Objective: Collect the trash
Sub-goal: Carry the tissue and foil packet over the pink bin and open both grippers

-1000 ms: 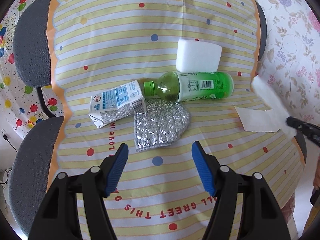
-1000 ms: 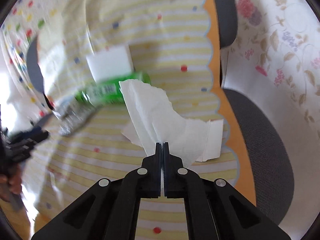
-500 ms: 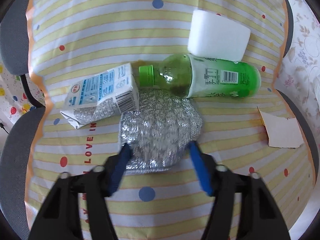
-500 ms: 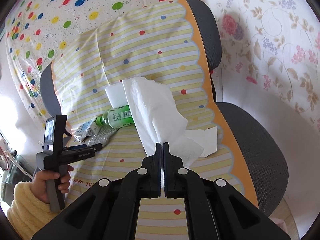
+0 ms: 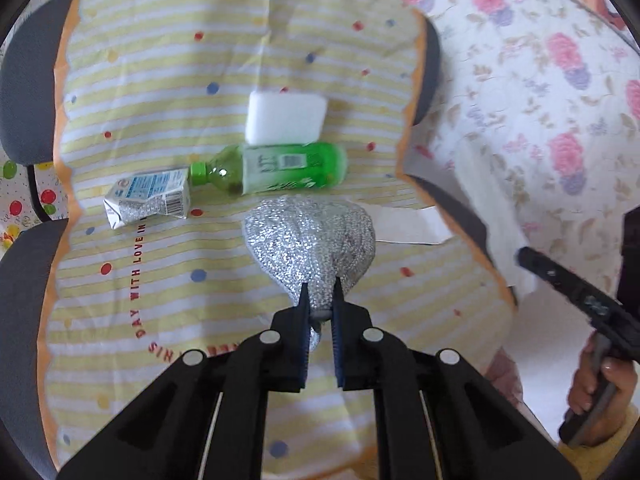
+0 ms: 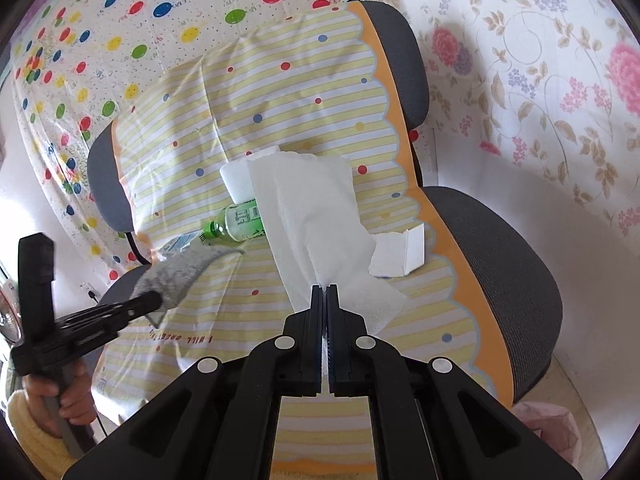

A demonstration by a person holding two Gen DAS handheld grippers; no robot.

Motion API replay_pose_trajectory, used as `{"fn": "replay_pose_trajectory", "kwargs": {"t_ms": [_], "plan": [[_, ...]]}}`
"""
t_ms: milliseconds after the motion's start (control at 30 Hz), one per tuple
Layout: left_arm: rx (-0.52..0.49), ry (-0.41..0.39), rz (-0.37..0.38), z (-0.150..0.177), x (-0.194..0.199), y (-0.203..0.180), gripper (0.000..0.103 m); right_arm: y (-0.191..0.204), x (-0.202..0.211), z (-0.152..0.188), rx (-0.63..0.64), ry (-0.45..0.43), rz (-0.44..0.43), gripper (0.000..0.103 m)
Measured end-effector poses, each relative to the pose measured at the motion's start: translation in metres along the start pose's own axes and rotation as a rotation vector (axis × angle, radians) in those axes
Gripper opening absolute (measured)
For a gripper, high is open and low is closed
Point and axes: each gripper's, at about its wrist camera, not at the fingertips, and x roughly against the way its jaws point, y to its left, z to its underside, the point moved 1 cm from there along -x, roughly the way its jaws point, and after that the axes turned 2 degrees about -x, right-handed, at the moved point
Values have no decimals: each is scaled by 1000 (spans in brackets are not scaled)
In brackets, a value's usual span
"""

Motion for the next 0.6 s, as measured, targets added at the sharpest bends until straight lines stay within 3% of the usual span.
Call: {"fn": "replay_pose_trajectory", "kwargs": {"t_ms": [133, 533, 600], "plan": [[-47, -54, -41, 14, 24, -31, 7, -2, 15, 16, -9, 3, 8, 2], [-178, -110, 44, 56, 37, -125, 8, -53, 87, 65, -67, -25, 154, 2], [-203, -93, 86, 66, 33, -141, 8, -63, 96, 79, -75, -14, 186, 2]]}}
